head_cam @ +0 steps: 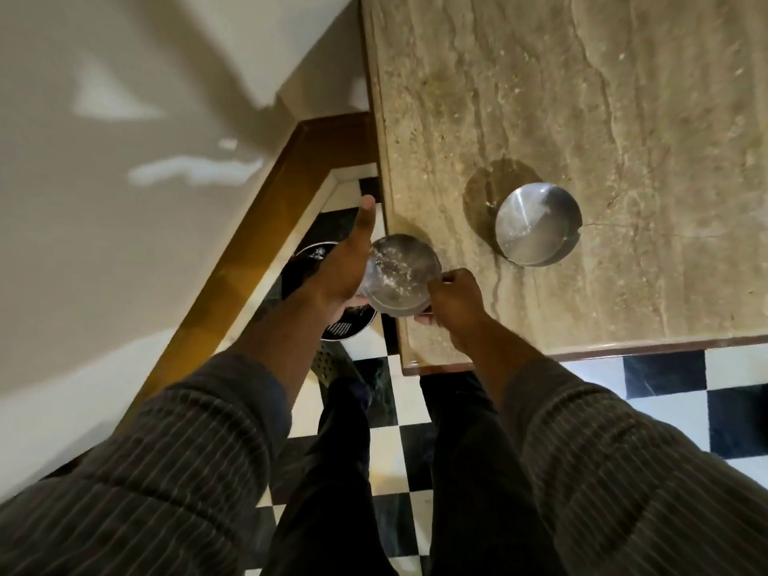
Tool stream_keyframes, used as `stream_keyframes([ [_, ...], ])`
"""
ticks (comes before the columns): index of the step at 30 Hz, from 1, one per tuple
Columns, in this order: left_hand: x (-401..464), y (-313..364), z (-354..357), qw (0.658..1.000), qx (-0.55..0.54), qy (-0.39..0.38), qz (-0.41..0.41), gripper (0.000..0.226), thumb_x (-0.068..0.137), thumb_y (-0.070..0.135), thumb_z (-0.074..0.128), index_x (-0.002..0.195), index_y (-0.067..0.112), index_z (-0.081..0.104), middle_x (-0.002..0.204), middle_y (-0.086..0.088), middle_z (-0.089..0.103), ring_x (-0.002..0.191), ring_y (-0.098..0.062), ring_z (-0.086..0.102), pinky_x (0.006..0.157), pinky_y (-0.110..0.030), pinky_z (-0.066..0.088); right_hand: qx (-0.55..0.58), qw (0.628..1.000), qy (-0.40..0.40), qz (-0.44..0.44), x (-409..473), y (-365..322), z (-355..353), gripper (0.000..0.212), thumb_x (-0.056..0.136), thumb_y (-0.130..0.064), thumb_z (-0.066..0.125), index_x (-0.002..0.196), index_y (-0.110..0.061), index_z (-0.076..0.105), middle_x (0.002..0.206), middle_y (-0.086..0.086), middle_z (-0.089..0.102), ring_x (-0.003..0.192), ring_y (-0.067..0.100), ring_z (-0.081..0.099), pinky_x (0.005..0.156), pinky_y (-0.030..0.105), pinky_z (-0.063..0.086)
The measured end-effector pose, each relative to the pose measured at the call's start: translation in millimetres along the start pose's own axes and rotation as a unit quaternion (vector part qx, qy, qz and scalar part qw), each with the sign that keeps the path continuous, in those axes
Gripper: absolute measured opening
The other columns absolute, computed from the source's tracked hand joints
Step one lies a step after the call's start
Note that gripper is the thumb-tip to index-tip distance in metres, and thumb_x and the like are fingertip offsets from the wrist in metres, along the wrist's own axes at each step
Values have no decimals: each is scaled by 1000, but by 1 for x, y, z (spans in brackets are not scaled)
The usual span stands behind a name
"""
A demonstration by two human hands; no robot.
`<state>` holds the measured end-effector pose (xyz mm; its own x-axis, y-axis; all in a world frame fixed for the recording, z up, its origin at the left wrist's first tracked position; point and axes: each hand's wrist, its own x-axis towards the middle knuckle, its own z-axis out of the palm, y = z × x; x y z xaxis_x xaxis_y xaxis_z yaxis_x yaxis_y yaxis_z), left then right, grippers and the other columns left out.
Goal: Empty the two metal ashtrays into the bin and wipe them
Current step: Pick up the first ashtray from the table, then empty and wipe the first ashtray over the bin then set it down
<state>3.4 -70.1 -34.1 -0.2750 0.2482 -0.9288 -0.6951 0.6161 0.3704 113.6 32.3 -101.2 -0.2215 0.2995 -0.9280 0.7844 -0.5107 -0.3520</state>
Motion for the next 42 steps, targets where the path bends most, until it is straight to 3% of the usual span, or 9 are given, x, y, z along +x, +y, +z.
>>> stream_keyframes([
  [6,12,-29,-86,992,-4,48,-117,104,78,87,22,149,12,35,155,-23,38,138,-47,40,113,-60,34,-103,987,-119,-40,1,8,46,30,87,1,55,112,-13,53,123,17,60,104,33,66,71,39,61],
  [12,35,-17,-131,976,94,-80,-179,94,63,64,73,137,16,43,148,-22,45,117,-45,57,112,-58,36,-192,954,-162,-165,-9,0,63,45,74,-2,66,112,-24,57,111,6,65,101,28,66,84,46,60],
  [18,83,-5,-162,943,195,-201,-180,115,23,51,96,127,20,58,134,-24,54,113,-47,60,99,-59,48,-271,896,-153,-318,2,-7,93,40,78,-2,73,109,-24,60,102,-5,63,88,8,65,66,9,53],
  [21,100,-3,-164,912,311,-235,-125,113,19,61,92,123,26,60,131,-15,59,117,-37,61,95,-54,51,-291,881,-112,-356,10,1,98,39,78,-4,74,111,-20,60,113,-2,56,97,8,60,82,13,54],
  [27,121,-41,-157,875,426,-230,-22,79,47,59,83,117,29,60,115,-2,66,107,-25,62,89,-48,55,-399,766,-74,-498,26,31,103,46,81,-16,69,124,-20,55,127,4,53,117,19,50,97,30,46],
  [31,129,-91,-162,903,391,-153,90,99,46,64,84,131,30,48,125,4,59,112,-19,59,93,-45,56,-468,740,-118,-469,37,42,102,67,80,-29,74,139,-22,42,146,6,43,135,23,40,109,42,42],
  [35,133,-129,-164,782,562,22,267,134,42,77,76,149,18,20,147,0,37,127,-19,41,100,-31,45,-500,672,-65,-542,33,27,92,108,77,-62,63,153,-12,4,163,2,-1,151,16,-8,121,23,1],
  [38,142,-139,-166,754,571,60,320,139,42,80,72,151,14,16,152,-5,33,132,-24,38,102,-37,46,-473,659,4,-584,22,16,95,120,67,-66,69,146,5,13,159,25,7,150,36,3,122,53,11],
  [42,150,-144,-156,763,520,81,376,134,46,73,76,151,11,20,152,-9,34,137,-27,34,108,-42,43,-556,586,-45,-588,32,36,120,120,70,-81,50,146,7,23,154,35,17,147,48,7,122,54,5],
])
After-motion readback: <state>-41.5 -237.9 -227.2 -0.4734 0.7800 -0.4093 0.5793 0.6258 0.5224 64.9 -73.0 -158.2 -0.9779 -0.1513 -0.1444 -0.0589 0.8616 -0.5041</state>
